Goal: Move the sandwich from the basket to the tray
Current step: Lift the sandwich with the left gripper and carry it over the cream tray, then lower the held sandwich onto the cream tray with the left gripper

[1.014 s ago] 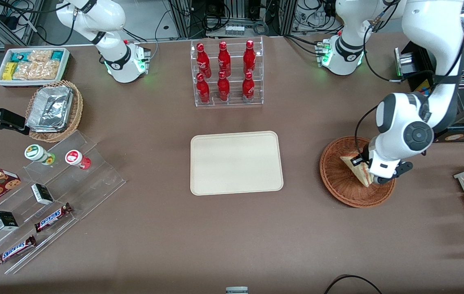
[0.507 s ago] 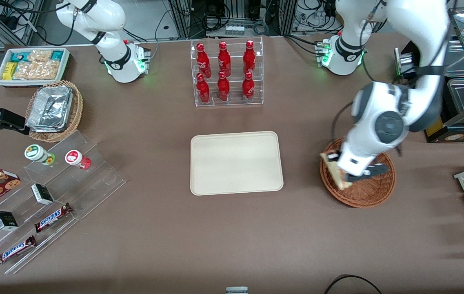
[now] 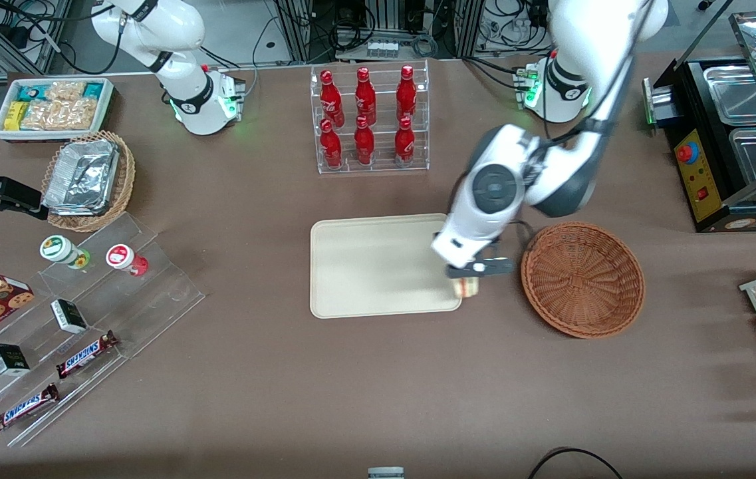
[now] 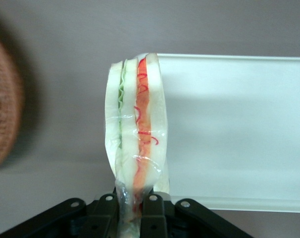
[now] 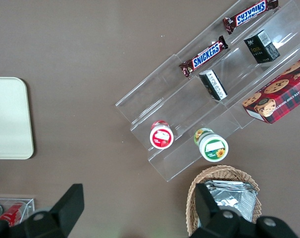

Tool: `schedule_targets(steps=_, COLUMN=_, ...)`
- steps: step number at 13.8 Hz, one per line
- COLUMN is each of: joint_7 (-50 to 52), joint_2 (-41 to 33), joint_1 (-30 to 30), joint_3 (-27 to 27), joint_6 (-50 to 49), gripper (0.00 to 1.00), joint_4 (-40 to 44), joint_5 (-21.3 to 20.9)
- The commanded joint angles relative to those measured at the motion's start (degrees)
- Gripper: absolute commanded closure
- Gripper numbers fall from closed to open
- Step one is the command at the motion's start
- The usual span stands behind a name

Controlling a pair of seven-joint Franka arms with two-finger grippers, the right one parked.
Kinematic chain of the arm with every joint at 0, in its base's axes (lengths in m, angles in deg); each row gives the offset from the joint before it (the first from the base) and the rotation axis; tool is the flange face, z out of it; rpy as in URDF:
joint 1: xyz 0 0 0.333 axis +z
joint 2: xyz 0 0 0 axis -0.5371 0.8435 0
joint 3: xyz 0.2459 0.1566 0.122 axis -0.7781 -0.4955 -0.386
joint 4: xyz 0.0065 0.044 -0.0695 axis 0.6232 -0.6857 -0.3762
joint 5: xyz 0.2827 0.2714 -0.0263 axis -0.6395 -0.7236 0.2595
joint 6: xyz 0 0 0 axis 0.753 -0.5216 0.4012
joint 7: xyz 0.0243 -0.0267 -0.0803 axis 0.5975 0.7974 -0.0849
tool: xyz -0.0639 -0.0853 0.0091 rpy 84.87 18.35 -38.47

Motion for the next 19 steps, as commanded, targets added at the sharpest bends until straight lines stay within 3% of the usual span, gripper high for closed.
schedule_targets(steps=1, joint_7=4.5, joint_2=7.3, joint_1=-4.8, joint_3=-0.9, joint_6=-1.0, gripper=1.0, joint_4=8.3, joint_5=0.6)
schedule_targets(steps=8, joint_7=6.8, joint_2=16.2, joint_1=-10.6, joint_3=-0.9, joint_6=1.0, gripper=1.0, joint_4=16.7, joint_5=0.6)
schedule_targets(steps=15, joint_7=5.9, joint_2=17.6, joint_1=-11.6, joint_3=-0.7, joint_6=0.9, gripper=1.0, joint_4=16.7, joint_5=0.7)
schedule_targets(steps=19, joint_7=6.5, joint_2=18.0, joint_1=-11.5, joint_3=-0.7, joint_6=1.0, gripper=1.0, joint_4=16.7, joint_5=4.1)
